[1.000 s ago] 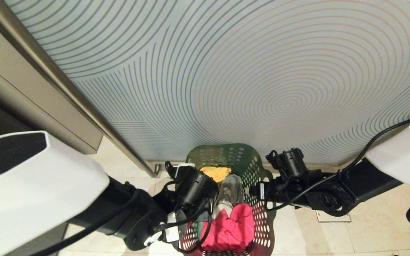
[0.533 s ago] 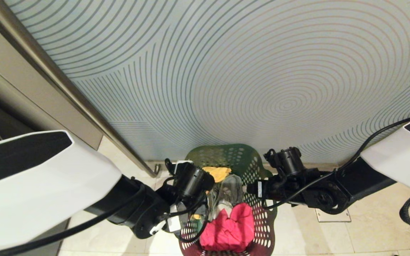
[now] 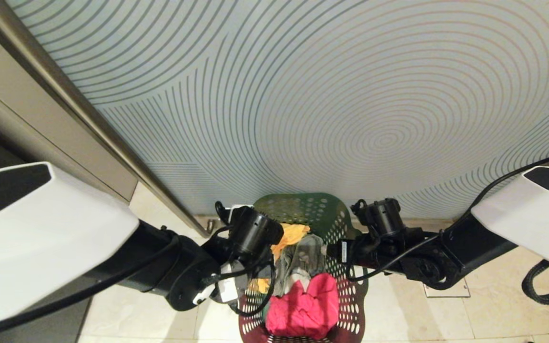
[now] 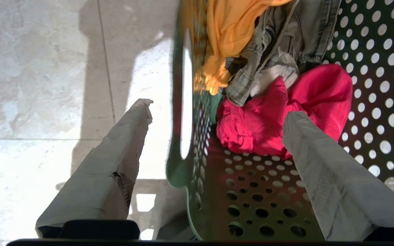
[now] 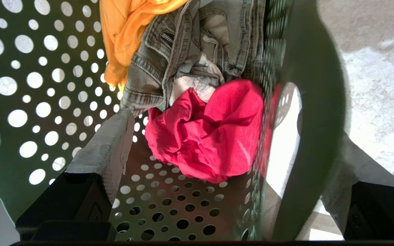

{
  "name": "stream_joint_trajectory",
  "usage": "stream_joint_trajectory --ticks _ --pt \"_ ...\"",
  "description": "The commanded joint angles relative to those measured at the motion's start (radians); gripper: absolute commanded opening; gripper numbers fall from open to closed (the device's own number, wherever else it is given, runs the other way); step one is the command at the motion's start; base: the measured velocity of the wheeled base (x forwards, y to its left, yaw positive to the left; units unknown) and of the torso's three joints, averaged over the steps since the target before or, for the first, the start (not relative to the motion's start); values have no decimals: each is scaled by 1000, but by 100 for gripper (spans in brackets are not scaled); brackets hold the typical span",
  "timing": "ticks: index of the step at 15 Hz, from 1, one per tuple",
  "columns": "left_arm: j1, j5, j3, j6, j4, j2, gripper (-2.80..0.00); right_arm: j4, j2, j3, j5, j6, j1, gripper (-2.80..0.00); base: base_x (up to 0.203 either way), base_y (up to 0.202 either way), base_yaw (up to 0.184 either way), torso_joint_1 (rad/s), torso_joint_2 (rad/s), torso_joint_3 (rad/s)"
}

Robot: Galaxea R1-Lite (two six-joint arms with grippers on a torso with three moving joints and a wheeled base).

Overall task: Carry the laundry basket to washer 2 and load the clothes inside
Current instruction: Pick up the clothes basket and put it beside the washing machine

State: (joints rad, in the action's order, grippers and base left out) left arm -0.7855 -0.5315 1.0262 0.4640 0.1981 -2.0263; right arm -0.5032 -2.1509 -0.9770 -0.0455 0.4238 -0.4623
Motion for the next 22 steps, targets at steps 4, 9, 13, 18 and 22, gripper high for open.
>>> stream_joint_trajectory --ticks 4,9,13,18,22 --pt "5 -4 -2 4 -23 35 0 -5 -12 -6 0 1 1 0 0 0 0 0 0 0" --pt "25 -12 -3 8 11 -32 0 -26 -33 -25 8 3 0 0 0 0 0 0 0 0" --pt "25 -13 -3 -5 73 -71 0 -84 -36 -43 34 0 -1 0 0 0 0 0 0 0" --pt "26 -11 -3 -7 73 -89 0 -74 -9 -49 51 4 -13 0 0 0 0 0 0 0" --pt "40 -8 0 -7 75 -104 0 -40 32 -46 52 63 -45 0 0 0 0 0 0 0"
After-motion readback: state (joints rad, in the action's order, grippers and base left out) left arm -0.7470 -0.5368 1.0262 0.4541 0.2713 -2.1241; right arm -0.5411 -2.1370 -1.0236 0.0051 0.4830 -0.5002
